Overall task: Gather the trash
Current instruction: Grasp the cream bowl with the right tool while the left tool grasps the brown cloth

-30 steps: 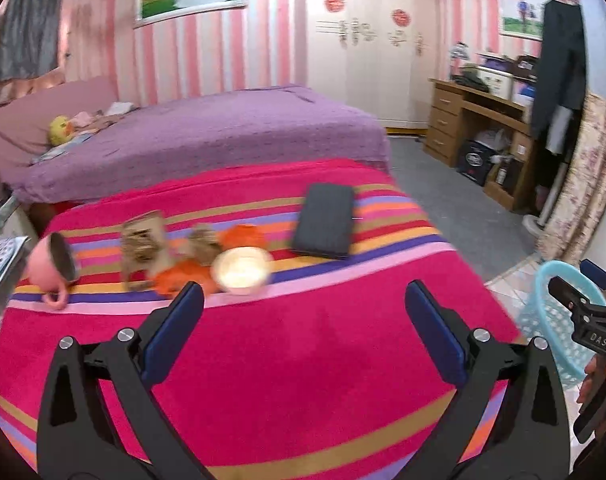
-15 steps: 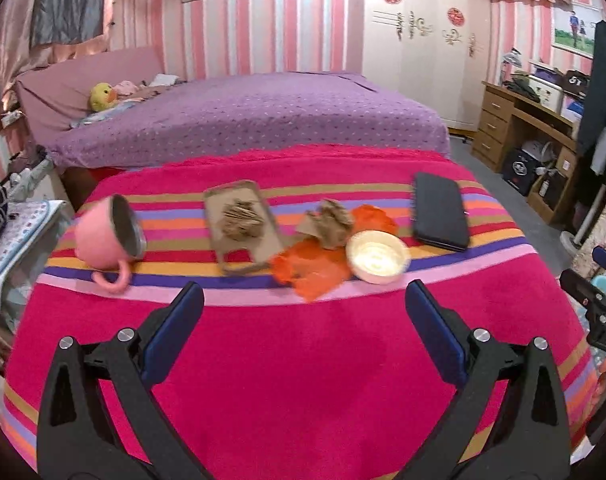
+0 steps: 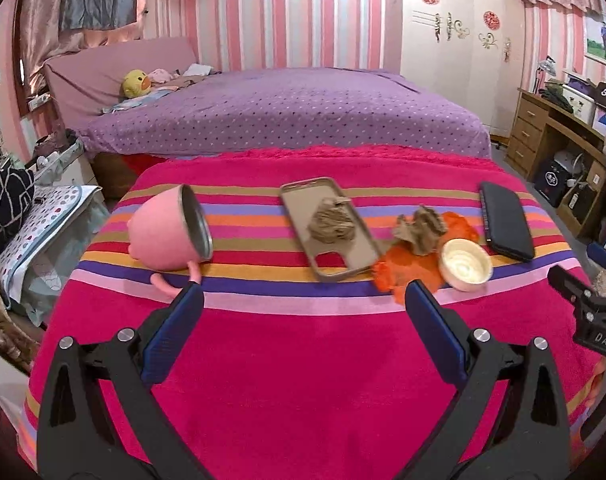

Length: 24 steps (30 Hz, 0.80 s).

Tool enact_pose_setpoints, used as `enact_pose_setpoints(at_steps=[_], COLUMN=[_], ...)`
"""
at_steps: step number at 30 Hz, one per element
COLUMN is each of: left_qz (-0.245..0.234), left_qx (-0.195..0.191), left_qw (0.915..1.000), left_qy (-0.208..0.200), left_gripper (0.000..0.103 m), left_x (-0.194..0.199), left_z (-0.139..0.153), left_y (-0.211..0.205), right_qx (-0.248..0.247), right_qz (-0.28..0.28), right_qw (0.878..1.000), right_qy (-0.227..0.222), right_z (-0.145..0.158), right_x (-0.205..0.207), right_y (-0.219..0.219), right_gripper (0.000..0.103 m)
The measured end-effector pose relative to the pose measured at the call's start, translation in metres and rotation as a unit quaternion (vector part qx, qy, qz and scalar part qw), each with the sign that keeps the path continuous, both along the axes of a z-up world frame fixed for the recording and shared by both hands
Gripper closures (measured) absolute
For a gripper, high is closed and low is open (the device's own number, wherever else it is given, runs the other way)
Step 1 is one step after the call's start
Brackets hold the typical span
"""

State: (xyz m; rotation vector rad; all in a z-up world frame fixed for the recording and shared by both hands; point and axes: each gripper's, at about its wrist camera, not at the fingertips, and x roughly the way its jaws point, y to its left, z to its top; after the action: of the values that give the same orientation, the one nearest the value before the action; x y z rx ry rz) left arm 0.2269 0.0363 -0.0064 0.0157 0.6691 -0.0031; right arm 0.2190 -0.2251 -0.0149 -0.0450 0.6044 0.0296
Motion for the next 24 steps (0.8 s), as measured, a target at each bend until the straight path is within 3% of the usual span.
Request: enact_pose_setpoints(at_steps=[7,12,15,24], left_qz=[0.022,0.019,0.019,0.035], left_qx=[-0.025,0.016,0.018,-0.034], left_qw=[0.9993,0.9995,0.9994,0.9973], left_qy=[0.017,0.020,0.025,0.055], left_gripper=[0.006,0.006,0.006,0.006], left_x=[0.022,0.034,0.039,0.056], left_z=[-0.017,-0.023,-0.026,-0.037], left_y=[0.018,0.014,0.019,0.050], right_qx=[-0.003,0.003,0.004,0.000], right_qz=[0.016,0.034,0.037,0.062], right_qw=[0.999,0.998,0.998,0.995], right_qy=[0.031,0.056,0.059,0.079], right_z=[-0.015,-0.023,-0.026,-0.033], right_x=[0.020,0.035,0.043,0.072], right_y=[0.014,0.022,0.027,0.052], right_gripper=[0.005,0.005,0.005,0.006])
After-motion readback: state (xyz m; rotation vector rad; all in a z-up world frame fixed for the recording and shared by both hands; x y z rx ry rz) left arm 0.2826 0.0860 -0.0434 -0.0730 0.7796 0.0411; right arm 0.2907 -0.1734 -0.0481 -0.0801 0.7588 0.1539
